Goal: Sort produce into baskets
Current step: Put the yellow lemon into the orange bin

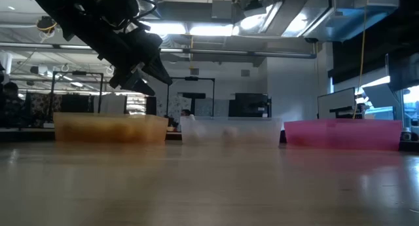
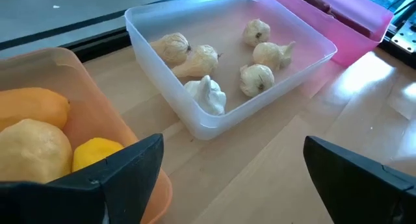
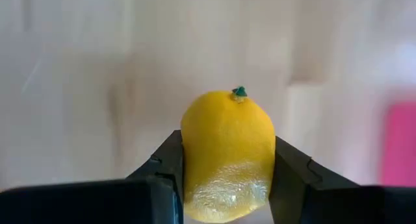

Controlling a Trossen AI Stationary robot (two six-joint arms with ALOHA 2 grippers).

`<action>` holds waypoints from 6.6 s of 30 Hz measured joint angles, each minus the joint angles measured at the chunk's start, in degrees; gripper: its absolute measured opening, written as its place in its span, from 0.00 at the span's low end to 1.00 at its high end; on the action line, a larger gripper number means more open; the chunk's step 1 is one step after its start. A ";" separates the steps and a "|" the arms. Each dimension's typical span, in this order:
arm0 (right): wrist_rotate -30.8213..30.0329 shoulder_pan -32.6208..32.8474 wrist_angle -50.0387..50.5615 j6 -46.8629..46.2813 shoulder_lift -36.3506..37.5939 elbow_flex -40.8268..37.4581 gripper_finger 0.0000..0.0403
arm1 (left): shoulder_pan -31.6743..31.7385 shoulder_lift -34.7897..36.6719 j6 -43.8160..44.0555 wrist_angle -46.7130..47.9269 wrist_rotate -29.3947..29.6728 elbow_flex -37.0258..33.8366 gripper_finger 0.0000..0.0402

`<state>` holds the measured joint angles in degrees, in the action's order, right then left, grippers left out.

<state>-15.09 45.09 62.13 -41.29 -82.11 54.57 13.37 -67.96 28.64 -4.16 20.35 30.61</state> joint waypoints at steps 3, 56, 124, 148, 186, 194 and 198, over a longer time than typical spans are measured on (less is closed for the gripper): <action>-5.02 -3.85 -0.17 2.97 3.62 0.00 0.32 | -0.40 0.00 0.46 -0.14 0.01 -0.02 0.91; -6.23 -26.76 -73.86 44.60 1.58 0.00 0.35 | -25.93 -25.49 -24.01 -41.95 -4.23 16.05 0.89; -5.22 -20.68 -55.12 37.04 4.99 0.02 0.70 | -6.23 -11.21 -0.21 20.69 15.50 15.96 0.39; -5.20 -20.75 -54.71 37.06 4.97 0.02 0.70 | 17.18 -11.21 5.93 22.80 15.47 6.97 0.52; 11.90 -7.40 -10.14 -0.38 9.49 -0.02 0.70 | -7.05 -4.22 -2.48 12.32 10.57 9.57 0.69; 17.59 1.72 -9.67 -7.41 7.74 -0.02 0.70 | -7.76 -4.24 -4.42 10.62 12.10 9.57 0.69; 20.90 5.41 -10.18 -12.32 4.84 -0.02 0.70 | -7.76 -4.24 -4.47 10.64 13.11 9.57 0.69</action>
<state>5.81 50.49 51.95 -53.62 -77.27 54.54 5.61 -72.20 24.17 6.48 33.46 40.18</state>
